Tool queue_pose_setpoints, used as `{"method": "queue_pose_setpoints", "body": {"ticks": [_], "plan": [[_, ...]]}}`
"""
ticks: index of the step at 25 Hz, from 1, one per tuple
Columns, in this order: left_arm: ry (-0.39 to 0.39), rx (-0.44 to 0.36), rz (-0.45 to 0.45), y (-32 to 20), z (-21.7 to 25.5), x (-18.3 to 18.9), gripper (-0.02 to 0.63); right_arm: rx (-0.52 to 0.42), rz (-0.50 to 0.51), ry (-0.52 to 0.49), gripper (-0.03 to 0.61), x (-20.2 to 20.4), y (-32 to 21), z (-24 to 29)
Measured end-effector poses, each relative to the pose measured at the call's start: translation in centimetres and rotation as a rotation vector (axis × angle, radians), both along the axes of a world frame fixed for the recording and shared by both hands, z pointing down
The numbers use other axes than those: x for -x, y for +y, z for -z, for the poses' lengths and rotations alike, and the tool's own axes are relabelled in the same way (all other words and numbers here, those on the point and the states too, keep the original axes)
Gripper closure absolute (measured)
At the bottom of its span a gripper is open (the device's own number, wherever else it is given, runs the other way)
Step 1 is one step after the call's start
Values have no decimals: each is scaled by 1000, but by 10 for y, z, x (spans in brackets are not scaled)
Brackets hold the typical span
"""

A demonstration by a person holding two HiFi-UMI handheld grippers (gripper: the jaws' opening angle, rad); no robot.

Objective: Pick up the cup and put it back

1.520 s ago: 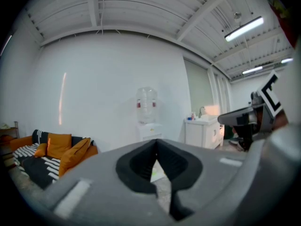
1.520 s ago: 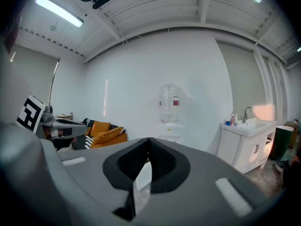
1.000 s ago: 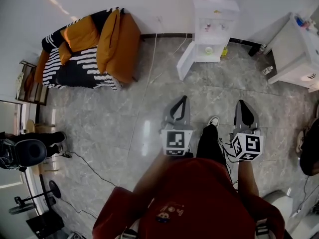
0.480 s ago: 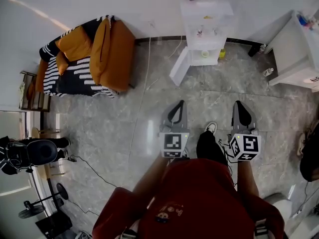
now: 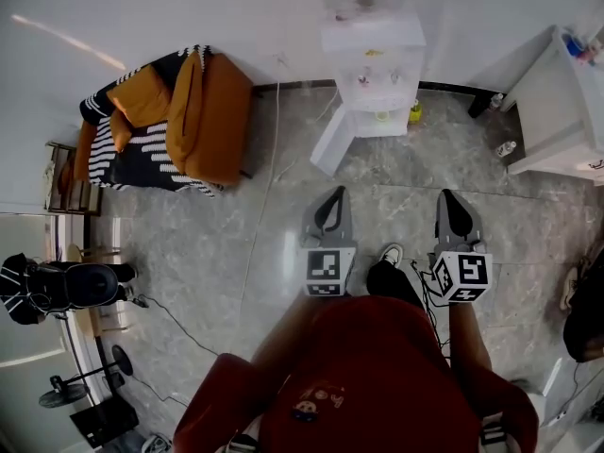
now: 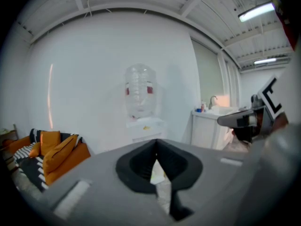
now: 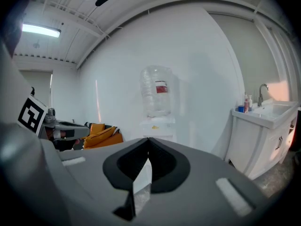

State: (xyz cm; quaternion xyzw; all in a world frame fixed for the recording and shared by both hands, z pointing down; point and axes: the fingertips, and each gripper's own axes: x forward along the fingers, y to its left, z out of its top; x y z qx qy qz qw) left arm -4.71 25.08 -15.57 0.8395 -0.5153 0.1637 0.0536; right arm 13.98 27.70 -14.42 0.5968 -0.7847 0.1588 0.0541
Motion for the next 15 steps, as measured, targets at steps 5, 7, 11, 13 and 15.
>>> {"method": "queue_pose_setpoints", "body": {"ticks": [5, 7, 11, 13, 15], "plan": [[0, -7, 19, -16, 3, -21, 612, 8, 12, -7, 577, -21, -15, -6], [-4, -5, 24, -20, 1, -25, 612, 9, 15, -14, 577, -26, -20, -8], [-13, 5, 27, -28, -5, -30, 612, 6, 23, -32, 577, -31, -32, -11], [-10, 15, 25, -33, -9, -31, 612, 10, 29, -28, 577, -31, -39, -13], [-5, 21, 18, -38, -13, -30, 612, 12, 33, -20, 577, -28, -45, -16]]}}
